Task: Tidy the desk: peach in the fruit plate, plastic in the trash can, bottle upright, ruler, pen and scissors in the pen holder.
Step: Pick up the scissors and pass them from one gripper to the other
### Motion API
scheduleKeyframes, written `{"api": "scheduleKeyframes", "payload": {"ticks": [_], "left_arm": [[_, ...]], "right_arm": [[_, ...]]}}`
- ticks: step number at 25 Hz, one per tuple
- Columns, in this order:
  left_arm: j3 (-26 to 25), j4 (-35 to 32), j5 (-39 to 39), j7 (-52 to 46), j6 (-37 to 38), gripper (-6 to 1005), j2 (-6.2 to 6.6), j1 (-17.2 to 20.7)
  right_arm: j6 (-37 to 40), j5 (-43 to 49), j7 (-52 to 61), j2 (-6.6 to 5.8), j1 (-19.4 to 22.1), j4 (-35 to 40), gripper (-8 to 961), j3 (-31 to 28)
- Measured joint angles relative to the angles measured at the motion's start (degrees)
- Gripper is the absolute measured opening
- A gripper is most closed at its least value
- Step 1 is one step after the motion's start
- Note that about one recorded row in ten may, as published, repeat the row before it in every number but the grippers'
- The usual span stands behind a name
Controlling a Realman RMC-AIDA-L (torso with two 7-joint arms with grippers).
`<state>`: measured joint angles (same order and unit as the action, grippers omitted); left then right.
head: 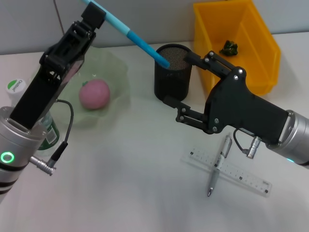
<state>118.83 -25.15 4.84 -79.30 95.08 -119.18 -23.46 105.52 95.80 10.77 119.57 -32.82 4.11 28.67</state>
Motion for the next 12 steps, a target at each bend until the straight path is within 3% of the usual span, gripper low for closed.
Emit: {"api": "scheduleKeyframes", "payload": {"ticks": [12], "left_arm": [[2.5, -0.56, 4.55, 1.19, -1.15, 280, 0.0, 0.5]], "right_arm": [[2.27, -1.82, -5.05, 0.05, -2.04, -3.07, 757, -0.43]]}}
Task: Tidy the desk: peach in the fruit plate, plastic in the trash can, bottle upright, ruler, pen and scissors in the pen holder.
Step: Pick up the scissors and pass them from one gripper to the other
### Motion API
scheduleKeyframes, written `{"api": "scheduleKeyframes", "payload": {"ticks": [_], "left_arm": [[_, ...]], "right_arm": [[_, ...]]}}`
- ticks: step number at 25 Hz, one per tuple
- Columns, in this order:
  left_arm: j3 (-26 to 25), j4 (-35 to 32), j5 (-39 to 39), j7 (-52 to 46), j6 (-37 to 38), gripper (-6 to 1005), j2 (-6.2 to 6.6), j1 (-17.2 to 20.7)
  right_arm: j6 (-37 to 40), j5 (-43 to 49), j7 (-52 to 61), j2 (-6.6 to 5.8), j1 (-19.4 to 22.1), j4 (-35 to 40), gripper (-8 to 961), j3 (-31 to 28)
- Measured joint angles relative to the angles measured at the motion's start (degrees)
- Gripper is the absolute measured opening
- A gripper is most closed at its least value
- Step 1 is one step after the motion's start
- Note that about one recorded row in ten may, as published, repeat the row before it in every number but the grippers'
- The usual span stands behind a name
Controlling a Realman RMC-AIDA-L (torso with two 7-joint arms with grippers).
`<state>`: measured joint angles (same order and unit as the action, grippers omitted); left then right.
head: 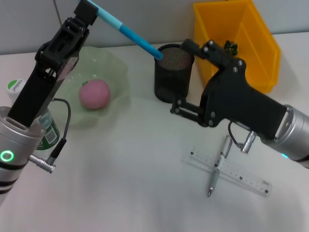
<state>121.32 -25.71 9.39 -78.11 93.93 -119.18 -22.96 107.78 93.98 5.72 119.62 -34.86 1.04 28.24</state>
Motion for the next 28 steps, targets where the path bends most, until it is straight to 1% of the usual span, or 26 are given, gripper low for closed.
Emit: {"api": "scheduleKeyframes", "payload": {"ticks": [4, 7, 11, 18, 28], "left_arm": [[0.48, -0.26, 0.91, 0.59, -0.34, 282, 0.0, 0.21], [1.36, -0.59, 2.58, 1.26, -0.36, 283, 0.0, 0.26], [1.59, -0.93, 2.94, 1.75, -0.63, 285, 0.0, 0.31], [2.16, -1.01, 3.71, 2.38, -1.09, 289, 0.0, 0.34], [2.31, -1.57, 4.16, 2.38, -1.91, 294, 0.0, 0.68]], "right_arm": [[0.05, -0.57, -0.29, 0.01, -1.05, -0.2, 757, -0.03], [-0.11, -0.58, -2.64, 0.03, -1.88, -1.43, 757, -0.03], [-0.48, -0.59, -5.71, 0.06, -3.11, -3.31, 757, -0.07], [-0.77, -0.85, -5.81, 0.09, -4.75, -3.73, 757, -1.35], [-2.92, -1.09, -5.94, 0.09, -6.52, -3.4, 757, -1.43]]}}
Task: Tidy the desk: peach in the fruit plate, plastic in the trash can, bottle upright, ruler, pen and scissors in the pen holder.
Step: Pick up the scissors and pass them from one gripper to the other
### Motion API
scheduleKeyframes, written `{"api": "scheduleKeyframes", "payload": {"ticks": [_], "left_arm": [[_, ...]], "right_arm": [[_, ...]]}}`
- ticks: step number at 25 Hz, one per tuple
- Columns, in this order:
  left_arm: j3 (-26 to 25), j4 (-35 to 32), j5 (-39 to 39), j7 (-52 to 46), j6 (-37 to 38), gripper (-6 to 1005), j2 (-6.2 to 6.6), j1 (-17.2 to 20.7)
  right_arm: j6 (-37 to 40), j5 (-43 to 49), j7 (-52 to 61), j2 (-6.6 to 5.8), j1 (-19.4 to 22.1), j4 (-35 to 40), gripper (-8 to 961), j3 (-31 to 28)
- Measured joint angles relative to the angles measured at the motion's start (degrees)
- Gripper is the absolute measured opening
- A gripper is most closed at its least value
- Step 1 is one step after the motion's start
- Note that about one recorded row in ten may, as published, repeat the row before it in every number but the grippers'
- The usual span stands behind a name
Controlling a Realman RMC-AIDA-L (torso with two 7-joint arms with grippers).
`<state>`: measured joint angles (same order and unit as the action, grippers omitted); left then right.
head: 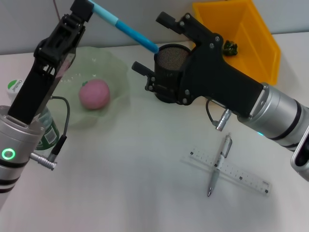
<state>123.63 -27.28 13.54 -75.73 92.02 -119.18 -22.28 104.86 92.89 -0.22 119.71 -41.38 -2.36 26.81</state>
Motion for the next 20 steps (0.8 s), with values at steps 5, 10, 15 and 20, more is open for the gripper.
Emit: {"api": "scheduleKeyframes", "payload": {"ticks": [5, 10, 15, 20], "left_arm": [[1.54, -0.14, 2.13, -0.01, -0.23, 296, 0.0, 0.25], [1.98, -0.17, 2.54, -0.03, -0.27, 299, 0.0, 0.42], [2.6, -0.87, 2.6, -0.03, -0.33, 302, 0.0, 0.59], [2.81, -1.39, 2.63, 0.28, -0.36, 304, 0.0, 0.61]], "right_arm": [[-0.1, -0.02, -0.23, 0.0, -0.41, 0.15, 757, 0.0], [-0.1, -0.07, -2.07, 0.0, -0.56, -0.11, 757, 0.0], [-0.21, -0.18, -2.25, 0.0, -0.57, -0.2, 758, 0.0], [-0.33, -0.22, -2.72, 0.0, -0.54, -0.28, 758, 0.0]]}}
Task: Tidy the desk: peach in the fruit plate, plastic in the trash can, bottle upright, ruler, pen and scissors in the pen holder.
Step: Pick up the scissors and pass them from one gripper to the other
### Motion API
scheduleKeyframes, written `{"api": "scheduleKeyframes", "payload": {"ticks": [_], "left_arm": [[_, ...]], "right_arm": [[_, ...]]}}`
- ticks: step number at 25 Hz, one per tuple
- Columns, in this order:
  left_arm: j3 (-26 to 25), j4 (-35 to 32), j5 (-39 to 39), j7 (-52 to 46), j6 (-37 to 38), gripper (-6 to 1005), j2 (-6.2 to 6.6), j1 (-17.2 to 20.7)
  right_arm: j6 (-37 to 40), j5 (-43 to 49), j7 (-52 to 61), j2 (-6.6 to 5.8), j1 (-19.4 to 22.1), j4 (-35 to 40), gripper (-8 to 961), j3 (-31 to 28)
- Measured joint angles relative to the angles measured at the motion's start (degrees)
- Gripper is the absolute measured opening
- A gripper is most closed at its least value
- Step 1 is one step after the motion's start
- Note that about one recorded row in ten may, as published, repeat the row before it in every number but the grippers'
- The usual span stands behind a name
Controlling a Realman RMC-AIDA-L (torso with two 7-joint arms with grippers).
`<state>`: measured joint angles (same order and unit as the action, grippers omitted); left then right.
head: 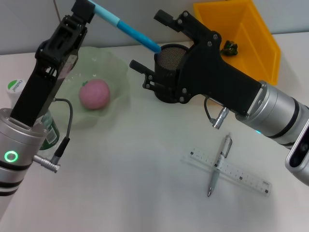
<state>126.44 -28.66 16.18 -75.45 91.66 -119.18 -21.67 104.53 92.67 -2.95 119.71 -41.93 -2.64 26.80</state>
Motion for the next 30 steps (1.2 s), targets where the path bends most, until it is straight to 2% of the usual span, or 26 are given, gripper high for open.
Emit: {"api": "scheduleKeyframes", "payload": {"ticks": [27, 30], "left_arm": [[0.21, -0.9, -0.01, 1.13, -1.02, 318, 0.0, 0.14], [0.21, -0.87, 0.0, 1.14, -1.02, 319, 0.0, 0.14]], "right_arm": [[-0.3, -0.03, -0.22, 0.09, -0.41, -0.27, 758, -0.54], [-0.31, -0.03, -0.22, 0.09, -0.47, -0.27, 716, -0.58]]}}
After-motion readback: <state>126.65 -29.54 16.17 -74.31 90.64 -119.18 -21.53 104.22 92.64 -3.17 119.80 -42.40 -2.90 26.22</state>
